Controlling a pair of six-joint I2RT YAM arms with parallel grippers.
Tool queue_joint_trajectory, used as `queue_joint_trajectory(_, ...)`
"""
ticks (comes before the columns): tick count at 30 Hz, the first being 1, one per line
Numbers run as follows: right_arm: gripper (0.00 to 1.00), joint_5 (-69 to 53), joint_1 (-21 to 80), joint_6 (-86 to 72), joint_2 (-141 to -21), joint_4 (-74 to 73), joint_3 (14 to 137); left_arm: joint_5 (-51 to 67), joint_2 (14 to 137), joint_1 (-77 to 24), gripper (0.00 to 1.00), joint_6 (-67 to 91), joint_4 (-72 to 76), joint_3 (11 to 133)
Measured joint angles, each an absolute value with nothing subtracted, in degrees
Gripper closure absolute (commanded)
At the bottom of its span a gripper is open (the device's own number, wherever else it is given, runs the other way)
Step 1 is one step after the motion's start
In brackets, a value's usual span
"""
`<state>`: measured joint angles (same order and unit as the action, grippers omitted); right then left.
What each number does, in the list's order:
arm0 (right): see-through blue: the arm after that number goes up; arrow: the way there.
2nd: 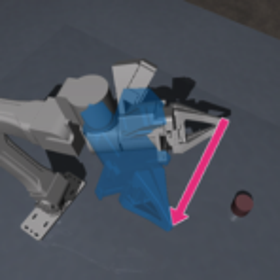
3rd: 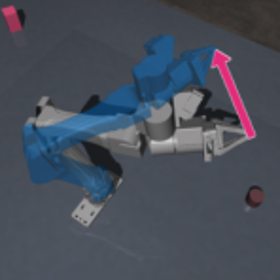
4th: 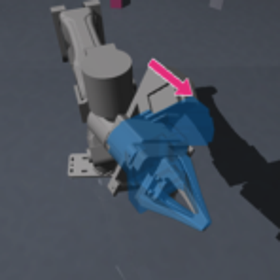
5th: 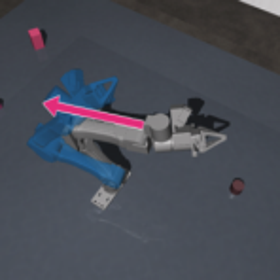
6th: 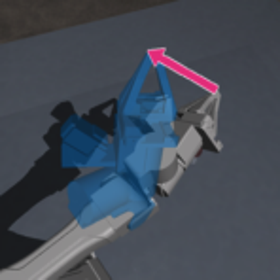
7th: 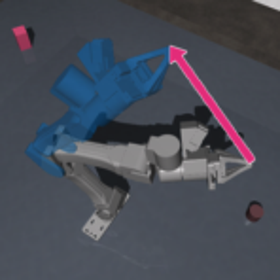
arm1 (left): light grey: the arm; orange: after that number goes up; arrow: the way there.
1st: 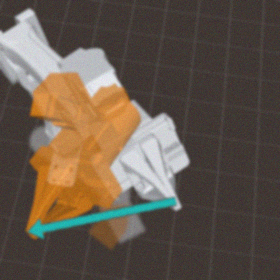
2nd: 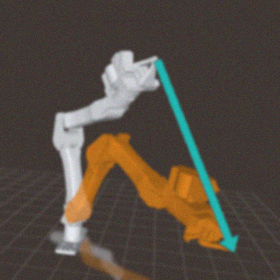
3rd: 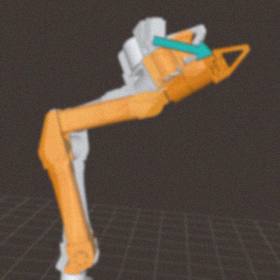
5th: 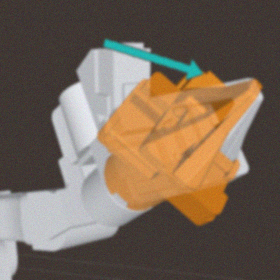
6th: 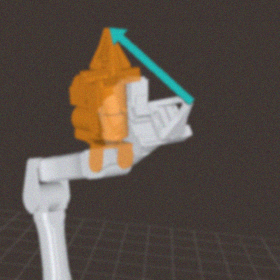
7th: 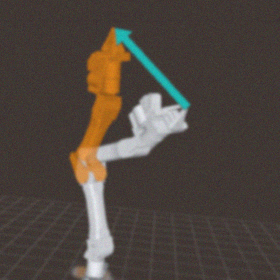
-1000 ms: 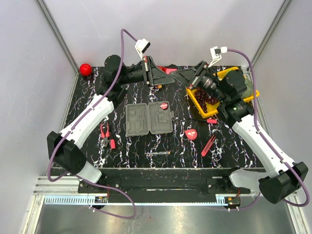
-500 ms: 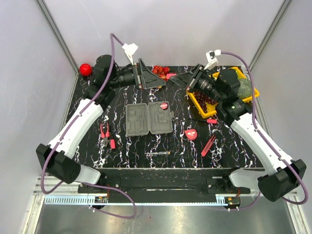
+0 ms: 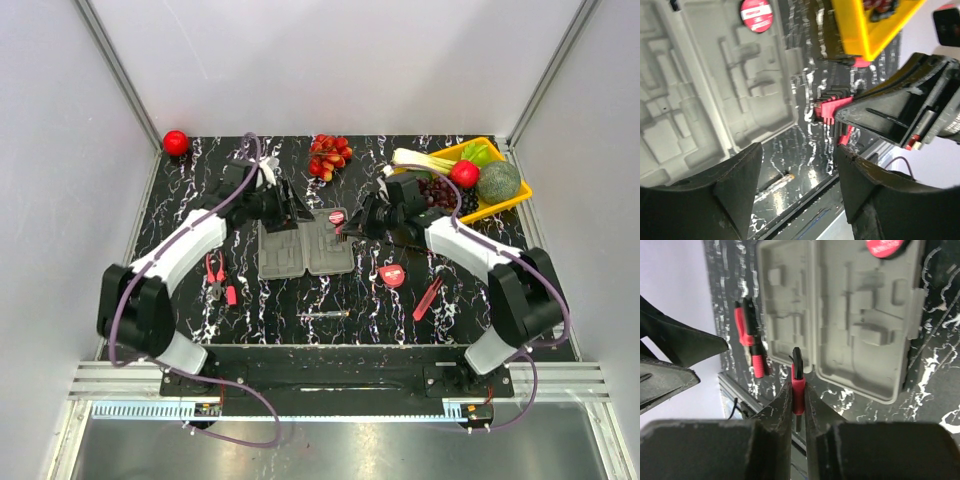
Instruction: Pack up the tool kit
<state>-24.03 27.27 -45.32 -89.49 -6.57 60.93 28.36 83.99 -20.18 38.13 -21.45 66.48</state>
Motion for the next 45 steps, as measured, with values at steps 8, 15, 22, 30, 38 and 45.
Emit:
queue_joint_trajectory(8,1.00,-23.20,27.86,-45.82,-97.54,-6.59,60.95,26.41,94.43,-20.40,0.42,38.17,-21.71,66.32)
queue_joint_trajectory(15,1.00,-21.56,27.94,-44.16,-102.67,-5.89,63.66,25.93,101.95,-20.69,0.46,37.41,-21.47,68.38)
queue_joint_trajectory(22,1.00,-18.63,27.99,-41.34,-106.80,-5.21,68.31,23.86,105.51,-20.84,0.46,34.24,-22.33,73.49)
queue_joint_trajectory(30,1.00,-17.43,27.83,-37.15,-109.80,-5.87,69.21,20.16,109.38,-20.84,0.46,31.42,-25.74,74.87)
queue_joint_trajectory(38,1.00,-18.24,27.24,-31.46,-111.11,-7.38,72.44,18.90,110.87,-20.84,0.47,30.22,-27.99,75.40)
queue_joint_trajectory(45,1.00,-19.16,27.05,-29.08,-114.02,-8.16,73.63,18.96,111.94,-21.17,0.48,29.93,-28.40,75.42)
